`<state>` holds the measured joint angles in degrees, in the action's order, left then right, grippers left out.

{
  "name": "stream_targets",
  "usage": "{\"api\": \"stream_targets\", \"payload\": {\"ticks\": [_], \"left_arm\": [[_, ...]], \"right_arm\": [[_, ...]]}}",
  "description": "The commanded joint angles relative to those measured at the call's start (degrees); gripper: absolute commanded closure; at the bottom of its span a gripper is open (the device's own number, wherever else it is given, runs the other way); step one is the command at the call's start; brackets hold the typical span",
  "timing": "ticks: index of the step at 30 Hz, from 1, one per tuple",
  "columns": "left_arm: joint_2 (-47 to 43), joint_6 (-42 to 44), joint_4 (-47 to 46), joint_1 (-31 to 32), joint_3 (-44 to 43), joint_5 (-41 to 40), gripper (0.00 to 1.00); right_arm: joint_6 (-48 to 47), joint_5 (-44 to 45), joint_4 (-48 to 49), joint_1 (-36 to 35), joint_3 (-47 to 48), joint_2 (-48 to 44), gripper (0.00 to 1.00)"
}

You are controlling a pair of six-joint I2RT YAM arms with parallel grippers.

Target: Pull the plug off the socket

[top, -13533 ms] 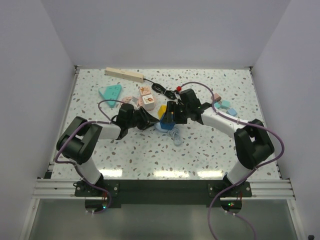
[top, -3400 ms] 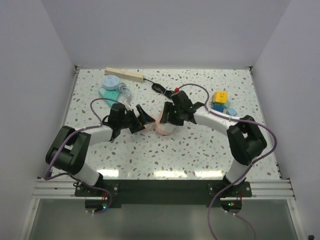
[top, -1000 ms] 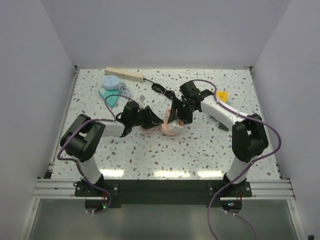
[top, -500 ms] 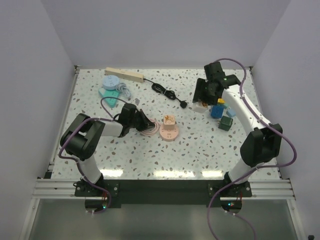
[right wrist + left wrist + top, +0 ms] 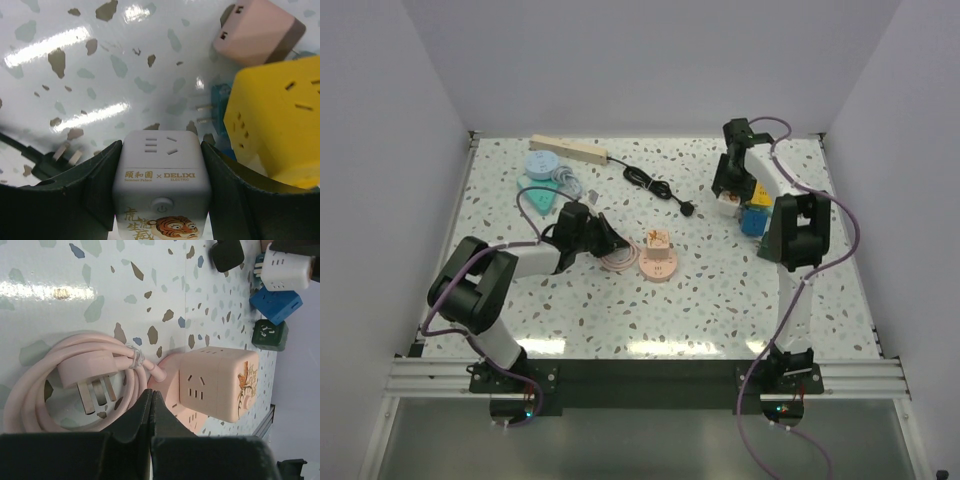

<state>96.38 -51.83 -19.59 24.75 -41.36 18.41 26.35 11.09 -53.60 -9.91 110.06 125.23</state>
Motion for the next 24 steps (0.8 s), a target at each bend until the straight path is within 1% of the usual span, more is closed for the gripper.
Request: {"api": "stream_targets", "payload": {"ticks": [1,3,4,5,6,8,9,10,11,12,13,14,17,18,20,21,24], "left_arm": [[-2.07,2.44,1.84,-0.41,-2.05,1.01,1.0],[-2.16,2.96,1.93,-0.41,-2.31,1.36,1.0],[-1.99,3.23,2.02,-0.41,-2.32,1.62,1.0],[-1.81,3.67,2.63,-0.41,-2.58,1.71,1.0],[-1.63,4.1,2.98,-0.41,-2.93,1.8,1.0],[-0.84,4.55,3.68,-0.41,-3.28,2.24,1.0],[-0.75,4.55,3.51,-0.41,-3.02,2.24,1.0],[-0.67,4.46,3.25,-0.41,-2.85,2.33,1.0],[-0.75,4.55,3.07,-0.41,-2.67,2.24,1.0],[-0.75,4.55,3.07,-0.41,-2.76,2.07,1.0],[-0.75,4.72,3.07,-0.41,-2.84,2.06,1.0],[-0.75,4.9,3.42,-0.41,-3.02,1.89,1.0],[-0.93,5.52,4.3,-0.41,-3.81,1.27,0.97],[-0.93,5.69,4.48,-0.41,-3.99,1.19,0.96],[-0.84,5.69,4.74,-0.41,-4.08,0.92,0.96],[-0.58,5.78,4.74,-0.41,-4.08,0.83,0.96],[-0.23,5.6,4.92,-0.41,-4.16,0.83,0.96]], "right_arm": [[0.98,3.14,-2.29,0.24,7.53,3.08,1.0],[1.77,4.63,-3.34,0.68,9.02,4.84,1.0],[2.12,6.38,-3.87,1.21,10.25,5.37,0.98],[2.56,6.92,-4.4,1.47,10.78,5.9,0.93],[2.57,6.93,-4.58,1.65,11.05,6.16,0.7],[1.08,4.47,-3.97,2.09,10.7,5.82,0.56],[0.64,3.68,-3.53,2.09,10.18,4.16,0.46],[0.29,3.15,-2.22,2.09,9.13,2.67,0.3],[-0.24,1.49,-0.73,2.09,7.64,1.0,0.22],[-0.59,0.95,1.29,2.0,5.54,-2.67,0.15],[-0.68,0.43,1.4,2.0,5.17,-4.01,0.03],[-0.95,-0.8,1.31,2.0,5.16,-5.16,0.01],[-1.73,-3.26,-1.58,1.65,6.31,-8.15,0.01],[-2.26,-5.97,-1.94,1.22,5.52,-9.03,0.01],[-4.02,-6.61,-1.94,-2.29,4.47,-11.93,0.01],[-4.63,-6.7,-2.03,-5.96,3.33,-12.63,0.01],[-3.94,-9.06,-2.47,-10.38,0.44,-13.87,0.01]]}}
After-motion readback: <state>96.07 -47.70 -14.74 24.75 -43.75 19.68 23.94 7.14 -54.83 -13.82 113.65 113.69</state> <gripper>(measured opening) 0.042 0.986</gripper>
